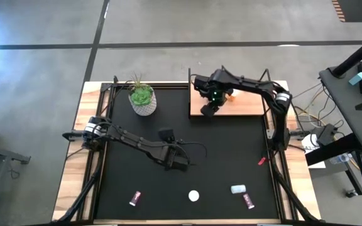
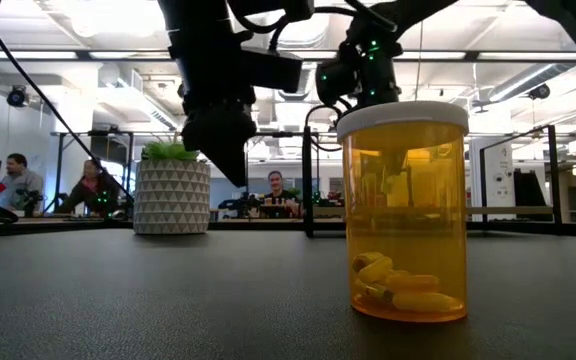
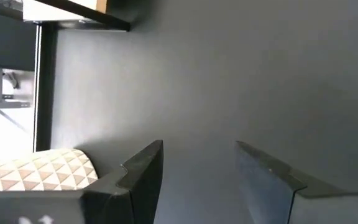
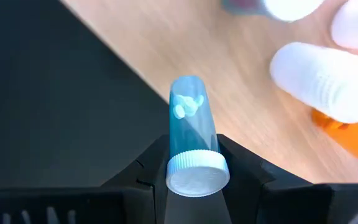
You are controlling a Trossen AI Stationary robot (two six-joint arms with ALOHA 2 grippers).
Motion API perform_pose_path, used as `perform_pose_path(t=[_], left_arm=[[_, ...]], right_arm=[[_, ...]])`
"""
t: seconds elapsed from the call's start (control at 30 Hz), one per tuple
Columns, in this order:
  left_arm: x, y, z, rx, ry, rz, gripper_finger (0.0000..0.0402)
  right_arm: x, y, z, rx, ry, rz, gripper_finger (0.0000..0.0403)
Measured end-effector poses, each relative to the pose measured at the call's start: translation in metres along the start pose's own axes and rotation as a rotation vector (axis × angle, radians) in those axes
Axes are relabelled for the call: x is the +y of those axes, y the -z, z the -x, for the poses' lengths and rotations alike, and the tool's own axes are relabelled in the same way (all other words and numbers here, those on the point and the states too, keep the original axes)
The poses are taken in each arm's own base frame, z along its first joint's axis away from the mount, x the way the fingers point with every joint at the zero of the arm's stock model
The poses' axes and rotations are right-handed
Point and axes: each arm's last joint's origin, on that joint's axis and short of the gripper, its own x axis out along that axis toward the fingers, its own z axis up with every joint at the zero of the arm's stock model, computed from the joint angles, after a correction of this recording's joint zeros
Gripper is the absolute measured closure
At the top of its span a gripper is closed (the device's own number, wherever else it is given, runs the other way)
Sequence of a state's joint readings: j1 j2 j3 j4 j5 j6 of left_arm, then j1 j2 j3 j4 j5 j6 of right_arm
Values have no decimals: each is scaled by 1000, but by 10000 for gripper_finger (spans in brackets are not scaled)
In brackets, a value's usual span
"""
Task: Pick and place medicine bottles onto shelf by color
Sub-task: Put the blue pill bottle on the shelf aligned with the other blue pill bottles
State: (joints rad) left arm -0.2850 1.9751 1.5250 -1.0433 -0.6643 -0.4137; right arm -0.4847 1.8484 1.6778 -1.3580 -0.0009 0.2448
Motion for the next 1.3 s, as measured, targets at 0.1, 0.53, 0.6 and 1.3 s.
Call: perform_pose_path(t=[0.1,0.53,0.6,1.3], left_arm=[[0,2,-1,11,-5,-10,223],[2,28,-12,165,-70,-139,223],[2,29,-13,167,-71,-141,223],[1,29,-12,166,-71,-143,223]], right_arm=[[-6,-3,-1,3,-2,-49,296],[-23,-9,-6,43,-110,-209,296],[-25,-10,-6,41,-110,-233,296],[-27,-18,-19,63,-119,-297,296]])
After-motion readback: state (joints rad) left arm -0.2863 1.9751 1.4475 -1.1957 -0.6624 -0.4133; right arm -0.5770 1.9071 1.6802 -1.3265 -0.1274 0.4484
